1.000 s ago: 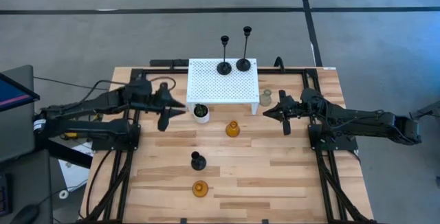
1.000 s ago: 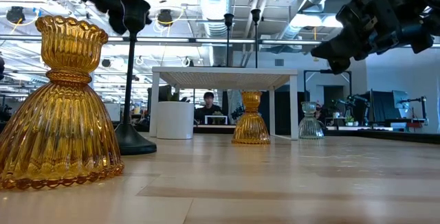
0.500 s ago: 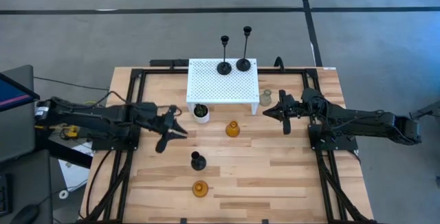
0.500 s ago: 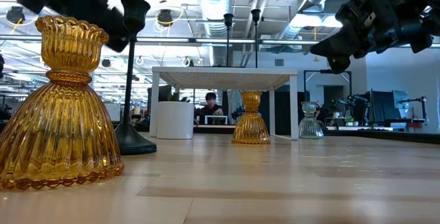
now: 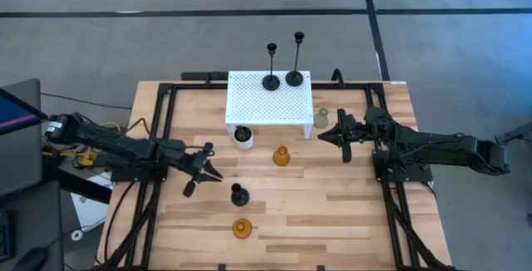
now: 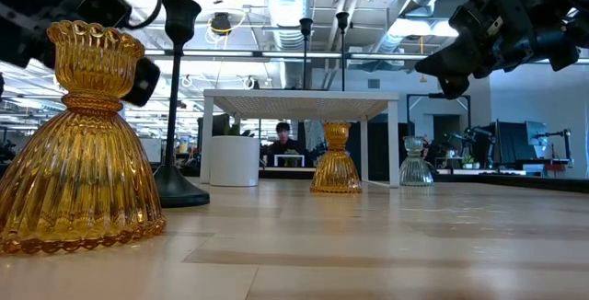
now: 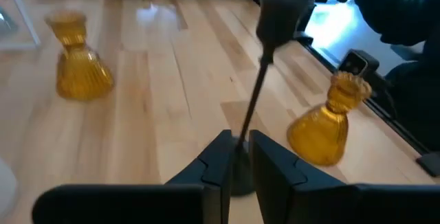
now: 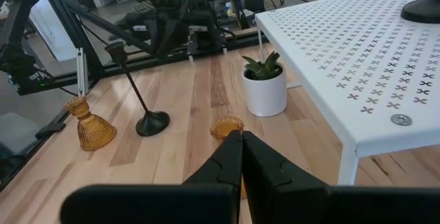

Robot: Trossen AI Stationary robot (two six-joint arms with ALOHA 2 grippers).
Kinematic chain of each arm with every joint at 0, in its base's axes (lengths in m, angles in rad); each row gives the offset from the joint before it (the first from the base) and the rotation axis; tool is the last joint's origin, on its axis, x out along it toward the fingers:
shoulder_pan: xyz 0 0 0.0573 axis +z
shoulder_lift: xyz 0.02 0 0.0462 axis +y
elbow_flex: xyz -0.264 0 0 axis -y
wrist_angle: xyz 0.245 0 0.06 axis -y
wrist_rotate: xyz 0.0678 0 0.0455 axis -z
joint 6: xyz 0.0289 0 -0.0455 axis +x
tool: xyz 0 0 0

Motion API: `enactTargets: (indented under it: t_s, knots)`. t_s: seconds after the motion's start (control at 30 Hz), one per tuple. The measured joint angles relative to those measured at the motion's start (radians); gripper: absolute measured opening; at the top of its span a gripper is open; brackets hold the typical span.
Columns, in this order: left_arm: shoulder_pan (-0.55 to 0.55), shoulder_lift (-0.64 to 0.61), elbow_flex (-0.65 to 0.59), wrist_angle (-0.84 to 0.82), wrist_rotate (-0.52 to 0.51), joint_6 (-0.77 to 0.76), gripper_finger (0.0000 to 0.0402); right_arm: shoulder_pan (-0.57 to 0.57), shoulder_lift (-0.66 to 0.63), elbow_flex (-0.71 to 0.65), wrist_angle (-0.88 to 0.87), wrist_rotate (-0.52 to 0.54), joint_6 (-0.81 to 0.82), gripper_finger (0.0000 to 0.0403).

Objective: Pick & Place candle stick holders
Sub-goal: Put the black candle holder on the shelf aligned with the other black candle holders

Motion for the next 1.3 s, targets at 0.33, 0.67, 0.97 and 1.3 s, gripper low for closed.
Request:
enactTargets:
  t_s: [0.33, 0.67, 0.97, 1.3]
  knots:
    - [-0.014, 0.0, -0.055, 0.016, -0.001, 0.118, 0.0049, 0.0, 0.0, 0.0, -0.004, 0.0, 0.0, 0.0]
    - [-0.014, 0.0, -0.056, 0.098, -0.02, 0.128, 0.0058, 0.0, 0.0, 0.0, -0.004, 0.0, -0.008, 0.0]
    - [-0.014, 0.114, -0.056, 0.121, -0.02, 0.117, 0.0109, 0.0, 0.0, 0.0, -0.004, 0.0, -0.008, 0.0]
    - [-0.014, 0.43, -0.056, 0.488, -0.019, 0.027, 0.0174, 0.0, 0.0, 0.0, -0.005, 0.0, -0.009, 0.0]
